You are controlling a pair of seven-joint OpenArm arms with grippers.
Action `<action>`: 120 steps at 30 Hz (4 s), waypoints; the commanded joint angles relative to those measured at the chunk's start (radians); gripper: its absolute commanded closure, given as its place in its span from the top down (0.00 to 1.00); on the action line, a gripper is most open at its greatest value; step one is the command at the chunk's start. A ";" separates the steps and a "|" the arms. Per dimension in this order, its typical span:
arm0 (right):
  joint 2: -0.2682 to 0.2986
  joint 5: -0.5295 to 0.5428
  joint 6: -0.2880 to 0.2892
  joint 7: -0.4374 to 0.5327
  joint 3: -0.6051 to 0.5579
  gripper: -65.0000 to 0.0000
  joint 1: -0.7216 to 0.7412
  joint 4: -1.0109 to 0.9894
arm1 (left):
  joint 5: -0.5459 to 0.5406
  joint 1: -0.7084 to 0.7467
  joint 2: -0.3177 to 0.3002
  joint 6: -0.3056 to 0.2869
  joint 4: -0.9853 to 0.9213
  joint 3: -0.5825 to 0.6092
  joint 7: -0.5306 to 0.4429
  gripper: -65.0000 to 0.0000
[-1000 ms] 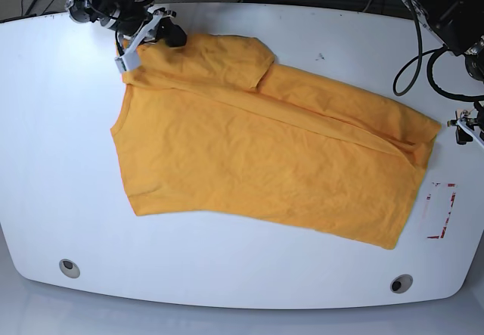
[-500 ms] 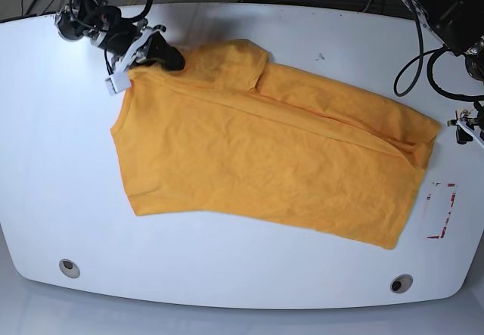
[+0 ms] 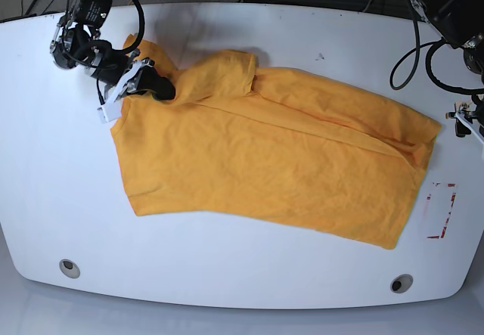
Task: Layout the t-shirt on the table in an organized manner, then fold the t-shirt properly
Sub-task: 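Drag the gathered shirt fabric with the right gripper toward the shirt center, then open the right gripper and pull it back from the shirt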
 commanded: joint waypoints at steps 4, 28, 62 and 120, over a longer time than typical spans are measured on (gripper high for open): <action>0.045 0.032 0.002 0.018 0.002 0.01 0.041 -0.025 | -0.009 0.012 -0.026 0.002 0.055 -0.003 -0.013 0.55; 0.048 0.257 0.002 -0.051 -0.001 0.01 -0.088 0.075 | -0.009 0.014 -0.024 0.002 0.074 -0.005 -0.010 0.55; 0.031 0.336 0.002 -0.051 -0.043 0.01 0.016 -0.059 | -0.008 0.014 -0.023 0.002 0.072 -0.003 -0.010 0.55; 0.151 -0.188 0.002 -0.020 0.143 0.87 -0.133 0.254 | -0.085 0.006 -0.021 0.002 0.072 -0.008 -0.012 0.56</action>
